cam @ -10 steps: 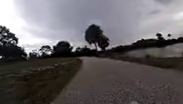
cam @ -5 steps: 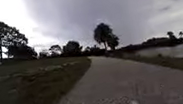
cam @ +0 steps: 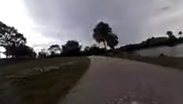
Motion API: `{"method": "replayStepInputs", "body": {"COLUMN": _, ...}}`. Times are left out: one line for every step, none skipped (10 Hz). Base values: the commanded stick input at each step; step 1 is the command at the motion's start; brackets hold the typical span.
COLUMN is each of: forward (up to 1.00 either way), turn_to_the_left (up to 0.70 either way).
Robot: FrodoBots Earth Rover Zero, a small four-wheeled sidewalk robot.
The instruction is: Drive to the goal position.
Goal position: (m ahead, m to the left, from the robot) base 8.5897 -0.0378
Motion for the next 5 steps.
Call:
{"method": "replayStepInputs", "body": {"forward": 1.00, "turn_to_the_left": 0.00}}
{"method": "replayStepInputs", "body": {"forward": 1.00, "turn_to_the_left": 0.00}}
{"method": "replayStepInputs", "body": {"forward": 1.00, "turn_to_the_left": 0.00}}
{"method": "replayStepInputs", "body": {"forward": 1.00, "turn_to_the_left": 0.00}}
{"method": "replayStepInputs", "body": {"forward": 1.00, "turn_to_the_left": 0.00}}
